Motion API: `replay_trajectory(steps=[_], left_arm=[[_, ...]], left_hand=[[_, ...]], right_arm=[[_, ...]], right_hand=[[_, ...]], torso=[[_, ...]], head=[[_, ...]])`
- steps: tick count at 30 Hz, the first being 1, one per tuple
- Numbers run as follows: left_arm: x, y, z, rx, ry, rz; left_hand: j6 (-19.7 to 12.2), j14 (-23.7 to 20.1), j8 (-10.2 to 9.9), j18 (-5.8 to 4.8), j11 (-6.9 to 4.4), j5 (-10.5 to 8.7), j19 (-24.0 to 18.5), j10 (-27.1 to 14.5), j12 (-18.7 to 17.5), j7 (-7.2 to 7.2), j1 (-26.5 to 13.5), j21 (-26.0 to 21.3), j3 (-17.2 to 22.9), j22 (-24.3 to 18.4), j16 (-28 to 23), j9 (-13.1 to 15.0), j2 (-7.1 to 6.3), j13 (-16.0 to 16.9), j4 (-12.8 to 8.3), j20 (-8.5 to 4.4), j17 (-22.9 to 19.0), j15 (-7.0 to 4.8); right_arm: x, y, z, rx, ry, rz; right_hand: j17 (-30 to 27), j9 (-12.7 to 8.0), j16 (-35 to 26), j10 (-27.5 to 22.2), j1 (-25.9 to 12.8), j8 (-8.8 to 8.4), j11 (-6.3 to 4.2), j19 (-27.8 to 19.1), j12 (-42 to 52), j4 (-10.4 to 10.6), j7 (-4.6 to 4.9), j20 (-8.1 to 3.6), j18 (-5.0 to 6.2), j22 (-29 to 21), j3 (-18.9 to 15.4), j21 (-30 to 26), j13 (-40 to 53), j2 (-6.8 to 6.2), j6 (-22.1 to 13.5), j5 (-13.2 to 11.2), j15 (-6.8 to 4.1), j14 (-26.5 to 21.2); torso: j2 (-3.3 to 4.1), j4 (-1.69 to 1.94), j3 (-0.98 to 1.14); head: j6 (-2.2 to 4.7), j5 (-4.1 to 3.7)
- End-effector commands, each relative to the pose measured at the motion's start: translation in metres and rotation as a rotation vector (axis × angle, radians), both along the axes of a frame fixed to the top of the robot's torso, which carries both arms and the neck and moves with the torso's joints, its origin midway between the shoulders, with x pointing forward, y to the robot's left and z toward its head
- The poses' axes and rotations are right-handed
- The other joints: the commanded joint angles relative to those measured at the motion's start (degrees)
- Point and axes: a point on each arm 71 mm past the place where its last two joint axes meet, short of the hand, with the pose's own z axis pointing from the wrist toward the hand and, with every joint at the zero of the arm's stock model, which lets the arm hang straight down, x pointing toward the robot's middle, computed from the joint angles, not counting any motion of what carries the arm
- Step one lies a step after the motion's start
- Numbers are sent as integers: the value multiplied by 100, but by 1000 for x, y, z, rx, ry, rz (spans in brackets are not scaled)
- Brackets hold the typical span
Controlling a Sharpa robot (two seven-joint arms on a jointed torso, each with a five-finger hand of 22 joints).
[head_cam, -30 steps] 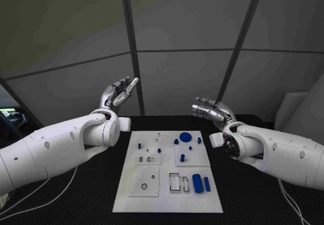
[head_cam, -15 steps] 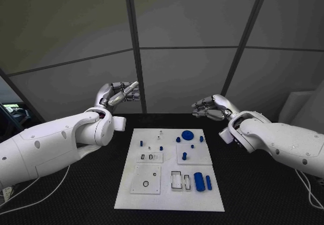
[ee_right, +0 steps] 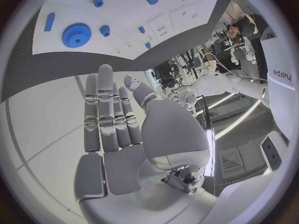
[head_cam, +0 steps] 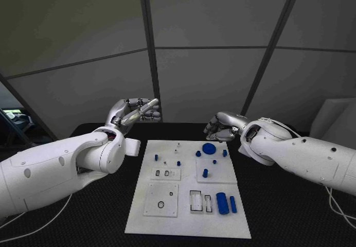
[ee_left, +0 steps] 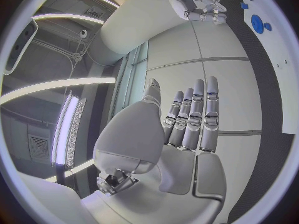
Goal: Assemble the parts on the task board
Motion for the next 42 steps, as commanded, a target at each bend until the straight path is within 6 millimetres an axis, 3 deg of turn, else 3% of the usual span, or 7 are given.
replay_trajectory(steps=[1,10,17,22,42], left_arm=[[-6,-5,3,1,-5,-39],[-16,-7,6,-5,-4,-58],[-20,-10,8,-10,-9,-67],[-21,-11,9,-11,-10,-69],[-19,-7,10,-6,-12,-56]], left_hand=[[20,-53,-52,11,27,-4,19,9,-57,12,39,-2,-45,-13,-43,-17,10,-14,-18,7,12,-3],[6,-101,-106,7,45,-4,-15,-6,-126,29,30,-33,-82,-38,-116,-41,19,-30,-34,22,26,17],[-13,-110,-142,7,65,-4,-26,-26,-168,58,19,-47,-101,-50,-147,-56,26,-37,-40,31,37,30],[-17,-114,-150,6,69,-4,-29,-32,-179,61,19,-50,-104,-53,-156,-59,29,-39,-43,34,39,33],[-40,-129,-190,6,86,-4,-39,-68,-231,79,14,-65,-114,-67,-196,-75,54,-46,-50,45,49,47]], right_arm=[[4,2,-4,-187,-26,-28],[7,18,-7,-241,-27,-17],[9,32,-10,-272,-22,3],[8,37,-11,-297,-16,13],[6,42,-23,-360,30,40]], right_hand=[[524,-7,626,83,-219,-165,-52,150,-140,87,-64,-86,71,292,237,505,21,-216,55,-197,-47,339],[1145,-8,1581,-136,-247,-208,-28,227,-139,194,-85,-82,71,455,414,803,18,-378,-172,-302,-31,275],[2568,-3,3050,-223,-259,-207,-43,500,-135,328,-119,-92,11,945,458,1225,17,-478,-351,-296,-43,322],[3172,1,3668,-265,-208,-205,-39,668,-132,372,-143,-92,-31,1233,490,1444,18,-492,-364,-288,-46,327],[3600,16,4141,-284,-170,-180,-35,852,-131,438,-127,-83,-82,1571,565,1688,17,-479,-281,-279,-45,292]], torso=[[198,56,-19],[355,108,-36],[436,119,-46],[464,119,-55],[462,114,-51]], head=[[17,-52],[20,-148],[27,-162],[18,-160],[-83,-100]])
